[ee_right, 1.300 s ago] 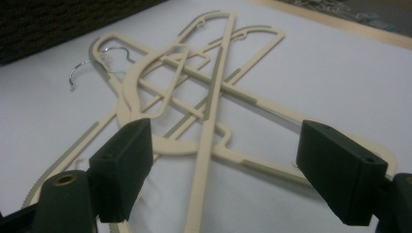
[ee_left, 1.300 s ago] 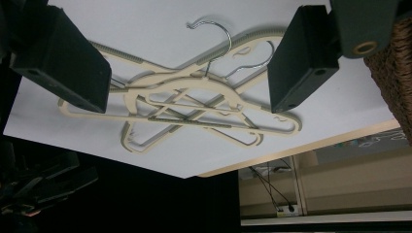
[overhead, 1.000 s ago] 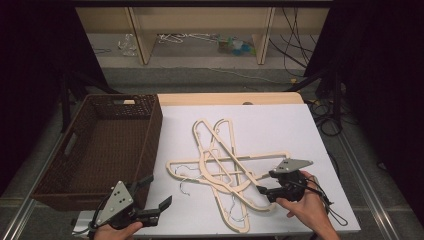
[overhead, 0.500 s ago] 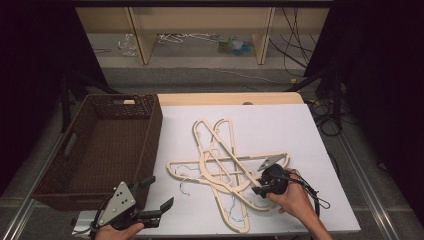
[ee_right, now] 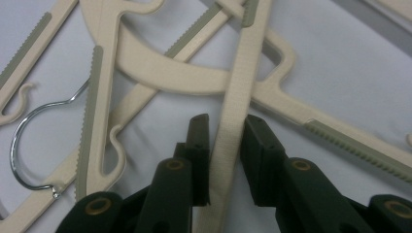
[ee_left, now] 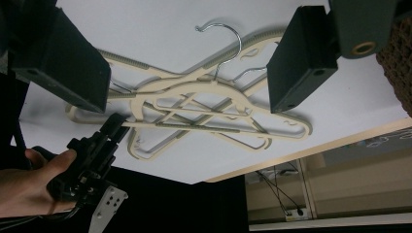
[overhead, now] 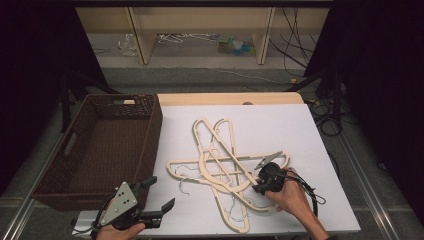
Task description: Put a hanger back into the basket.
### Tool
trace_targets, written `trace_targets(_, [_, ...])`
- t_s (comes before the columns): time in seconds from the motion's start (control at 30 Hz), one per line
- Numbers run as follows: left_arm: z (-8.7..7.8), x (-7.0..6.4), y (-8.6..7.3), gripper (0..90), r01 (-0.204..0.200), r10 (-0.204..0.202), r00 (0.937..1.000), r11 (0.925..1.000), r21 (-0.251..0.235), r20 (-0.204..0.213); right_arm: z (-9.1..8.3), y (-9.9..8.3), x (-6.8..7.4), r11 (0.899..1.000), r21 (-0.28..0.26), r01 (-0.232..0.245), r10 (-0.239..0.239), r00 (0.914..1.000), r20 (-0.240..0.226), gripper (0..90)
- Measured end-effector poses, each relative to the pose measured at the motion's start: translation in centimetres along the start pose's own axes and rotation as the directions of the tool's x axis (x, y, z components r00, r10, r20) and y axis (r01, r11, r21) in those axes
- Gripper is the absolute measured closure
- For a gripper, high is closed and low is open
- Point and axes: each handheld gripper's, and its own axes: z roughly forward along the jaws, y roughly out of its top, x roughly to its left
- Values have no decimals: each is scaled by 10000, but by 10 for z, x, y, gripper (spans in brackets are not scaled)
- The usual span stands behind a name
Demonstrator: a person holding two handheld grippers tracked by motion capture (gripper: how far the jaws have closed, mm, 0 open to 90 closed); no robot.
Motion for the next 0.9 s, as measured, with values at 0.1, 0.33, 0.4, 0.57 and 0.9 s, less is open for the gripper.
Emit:
trace_targets(0.1, [2, -1, 0, 159, 53, -53, 10000, 10000, 19, 29, -4, 2, 0, 10000, -40, 15, -15, 10000, 92, 760])
trace_targets(0.33, [8, -4, -1, 160, -174, 172, 9997, 9998, 129, 181, -14, 12, -1, 9994, -160, 315, -313, 9995, 104, 799])
trace_targets(0.4, [11, -4, -1, 162, -214, 211, 9997, 9994, 265, 118, -18, 16, 2, 9986, -134, 504, -502, 9986, 132, 800])
trace_targets(0.57, [23, -2, -4, 176, -683, 678, 9977, 9936, 896, 87, -29, 25, 1, 9951, 51, 988, -989, 9949, 212, 801])
trace_targets(0.9, [73, -4, -19, 222, -1948, 1881, 9808, 9488, 2485, 506, -60, 27, 2, 9815, 597, 1819, -1840, 9824, 314, 801])
